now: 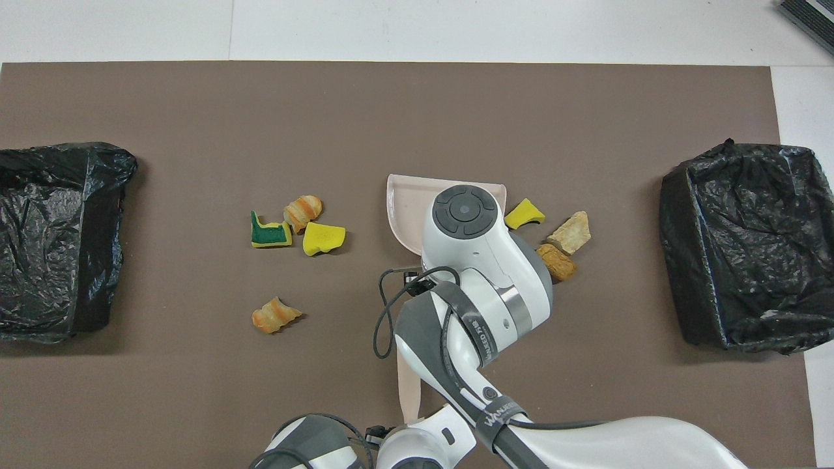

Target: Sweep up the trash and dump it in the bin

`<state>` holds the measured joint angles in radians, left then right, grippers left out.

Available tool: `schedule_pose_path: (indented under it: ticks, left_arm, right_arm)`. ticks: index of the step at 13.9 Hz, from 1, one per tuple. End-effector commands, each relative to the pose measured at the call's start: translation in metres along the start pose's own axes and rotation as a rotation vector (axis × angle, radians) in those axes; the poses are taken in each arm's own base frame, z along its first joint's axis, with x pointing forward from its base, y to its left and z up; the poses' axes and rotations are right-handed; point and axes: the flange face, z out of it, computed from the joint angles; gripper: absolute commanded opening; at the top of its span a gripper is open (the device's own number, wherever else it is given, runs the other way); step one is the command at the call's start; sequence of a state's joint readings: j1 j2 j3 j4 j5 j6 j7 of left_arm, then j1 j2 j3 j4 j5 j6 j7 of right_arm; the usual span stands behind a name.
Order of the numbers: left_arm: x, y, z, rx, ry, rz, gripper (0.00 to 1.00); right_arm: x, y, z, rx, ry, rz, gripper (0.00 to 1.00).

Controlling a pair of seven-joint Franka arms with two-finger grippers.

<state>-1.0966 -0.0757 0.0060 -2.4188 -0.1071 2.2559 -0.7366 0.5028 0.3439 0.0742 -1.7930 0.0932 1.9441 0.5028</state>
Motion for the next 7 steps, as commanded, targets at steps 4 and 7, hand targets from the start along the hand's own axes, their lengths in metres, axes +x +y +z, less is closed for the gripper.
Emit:
schedule_pose_path:
  ticks: [4, 7]
  left_arm:
    - [-0.011, -0.005, -0.006, 0.028, -0.053, -0.015, 0.02]
    - [-0.012, -0.012, -0.014, 0.036, -0.069, -0.018, 0.00]
  right_arm:
    - [-0.007, 0.003, -0.006, 0.013, -0.006, 0.011, 0.10]
    - [-0.011, -0.001, -0.015, 0.012, -0.001, -0.007, 0.00]
